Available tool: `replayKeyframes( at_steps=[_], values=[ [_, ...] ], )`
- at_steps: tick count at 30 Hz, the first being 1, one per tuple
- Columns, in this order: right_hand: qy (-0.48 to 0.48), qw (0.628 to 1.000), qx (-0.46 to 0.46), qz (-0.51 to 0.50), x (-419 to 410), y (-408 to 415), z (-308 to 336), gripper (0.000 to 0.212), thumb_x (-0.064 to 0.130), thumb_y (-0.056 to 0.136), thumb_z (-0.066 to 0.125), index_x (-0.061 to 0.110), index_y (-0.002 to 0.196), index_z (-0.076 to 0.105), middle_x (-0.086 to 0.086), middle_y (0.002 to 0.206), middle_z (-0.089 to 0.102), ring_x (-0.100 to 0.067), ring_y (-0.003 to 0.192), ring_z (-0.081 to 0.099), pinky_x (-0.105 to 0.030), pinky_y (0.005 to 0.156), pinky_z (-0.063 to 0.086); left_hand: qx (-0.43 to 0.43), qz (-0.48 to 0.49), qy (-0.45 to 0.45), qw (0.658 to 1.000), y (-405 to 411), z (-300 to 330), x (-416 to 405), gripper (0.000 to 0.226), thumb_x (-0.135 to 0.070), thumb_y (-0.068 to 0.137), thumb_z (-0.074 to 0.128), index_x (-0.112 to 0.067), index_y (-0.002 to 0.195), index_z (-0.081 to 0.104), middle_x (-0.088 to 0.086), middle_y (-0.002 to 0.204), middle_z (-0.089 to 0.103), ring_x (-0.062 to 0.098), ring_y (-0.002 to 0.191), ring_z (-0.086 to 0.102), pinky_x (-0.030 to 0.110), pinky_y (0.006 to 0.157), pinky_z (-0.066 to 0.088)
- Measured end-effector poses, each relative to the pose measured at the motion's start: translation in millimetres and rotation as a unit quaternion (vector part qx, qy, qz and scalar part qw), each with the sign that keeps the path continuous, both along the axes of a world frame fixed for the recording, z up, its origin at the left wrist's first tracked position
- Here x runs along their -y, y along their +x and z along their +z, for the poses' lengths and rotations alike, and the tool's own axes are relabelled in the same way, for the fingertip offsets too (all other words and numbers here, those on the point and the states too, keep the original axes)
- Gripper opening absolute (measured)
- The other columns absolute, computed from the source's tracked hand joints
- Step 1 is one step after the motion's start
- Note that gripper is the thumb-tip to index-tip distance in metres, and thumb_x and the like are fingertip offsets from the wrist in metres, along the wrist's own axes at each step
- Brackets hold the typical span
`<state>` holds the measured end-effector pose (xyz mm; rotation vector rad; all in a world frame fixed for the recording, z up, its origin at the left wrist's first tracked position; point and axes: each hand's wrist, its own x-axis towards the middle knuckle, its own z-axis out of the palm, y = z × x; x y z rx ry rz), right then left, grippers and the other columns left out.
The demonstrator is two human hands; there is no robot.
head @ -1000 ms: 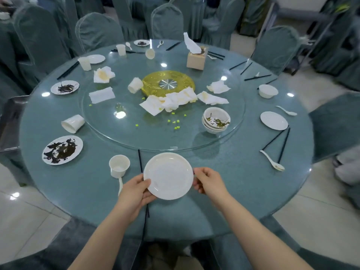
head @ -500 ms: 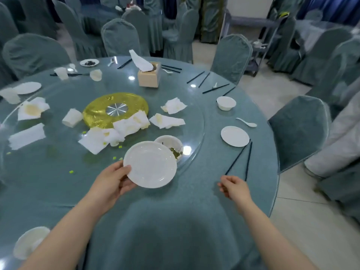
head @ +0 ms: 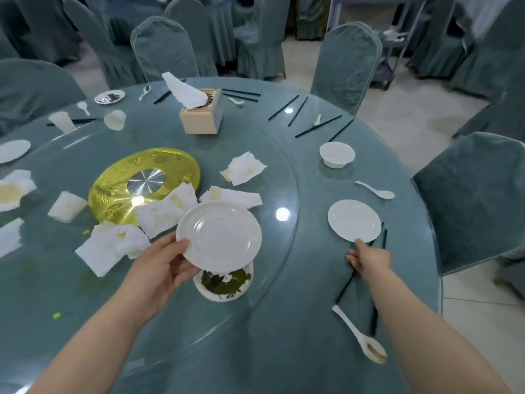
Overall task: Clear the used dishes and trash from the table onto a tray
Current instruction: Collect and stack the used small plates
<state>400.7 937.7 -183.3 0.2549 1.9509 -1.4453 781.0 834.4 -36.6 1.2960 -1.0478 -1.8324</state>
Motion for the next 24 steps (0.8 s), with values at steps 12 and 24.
replayKeyframes(
  at_steps=[12,24],
  values=[
    [-0.046,0.996,0.074,-0.014,19.6,16.9,10.5,0.012,0.011,0.087,0.048,0.008,0.077,0.052,-0.008,0.073,0.067,-0.011,0.04,0.063,-0.01,0.03,0.029,-0.017,0.041,0.028,0.999,11.8,-2.7,2.3,0.02,-0.012,0.097,0.047,-0.013,0.108,0.064,0.008,0.093,0.074,0.017,0.075,0.072,0.025,0.058,0.058],
    [-0.181,0.973,0.068,0.123,-24.1,138.8,88.9,0.009,0.01,0.091,0.048,0.007,0.089,0.056,-0.006,0.062,0.069,-0.009,0.042,0.06,-0.013,0.032,0.029,-0.066,0.094,0.026,0.993,64.6,20.1,-61.6,0.02,-0.011,0.097,0.046,-0.017,0.106,0.062,0.003,0.084,0.075,0.016,0.071,0.068,0.025,0.057,0.058]
  ],
)
